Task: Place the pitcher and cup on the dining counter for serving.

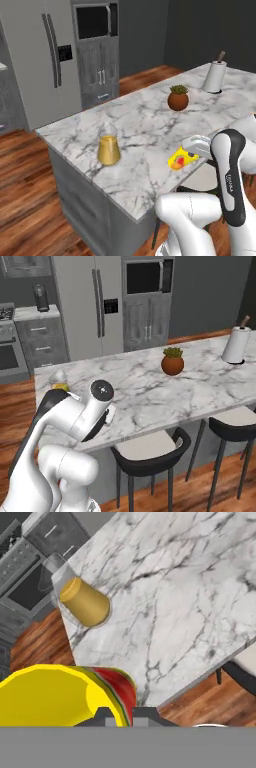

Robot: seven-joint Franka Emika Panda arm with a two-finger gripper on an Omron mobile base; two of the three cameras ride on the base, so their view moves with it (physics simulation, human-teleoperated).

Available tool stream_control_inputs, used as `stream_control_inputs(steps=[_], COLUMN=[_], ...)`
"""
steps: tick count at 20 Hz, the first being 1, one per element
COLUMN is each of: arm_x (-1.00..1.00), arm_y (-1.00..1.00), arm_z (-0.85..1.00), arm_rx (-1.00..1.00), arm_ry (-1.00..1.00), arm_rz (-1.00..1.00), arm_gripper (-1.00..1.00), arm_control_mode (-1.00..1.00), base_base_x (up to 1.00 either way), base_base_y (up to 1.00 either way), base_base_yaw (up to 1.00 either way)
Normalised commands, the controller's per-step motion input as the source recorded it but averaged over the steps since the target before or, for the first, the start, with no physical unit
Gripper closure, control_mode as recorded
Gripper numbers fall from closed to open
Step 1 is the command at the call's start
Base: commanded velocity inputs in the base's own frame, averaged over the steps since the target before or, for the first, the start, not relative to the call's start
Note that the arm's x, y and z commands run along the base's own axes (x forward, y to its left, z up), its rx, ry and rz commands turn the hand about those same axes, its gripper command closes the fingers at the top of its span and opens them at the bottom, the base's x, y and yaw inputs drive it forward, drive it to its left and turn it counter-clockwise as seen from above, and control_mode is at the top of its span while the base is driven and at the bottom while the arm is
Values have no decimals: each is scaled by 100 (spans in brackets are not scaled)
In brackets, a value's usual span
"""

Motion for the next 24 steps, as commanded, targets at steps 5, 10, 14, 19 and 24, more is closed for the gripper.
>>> stream_control_inputs(steps=[5,10,14,19,24], arm_x=[0,0,13,70,95], arm_y=[0,0,-6,-35,-26], arm_z=[0,0,0,0,1], arm_rx=[0,0,0,1,0], arm_ry=[0,0,3,23,29], arm_rz=[0,0,-2,-27,-32], arm_gripper=[100,100,100,100,100], arm_control_mode=[100,100,-100,-100,-100], base_base_x=[12,11,0,0,0], base_base_y=[-82,-60,0,0,0], base_base_yaw=[57,23,0,0,0])
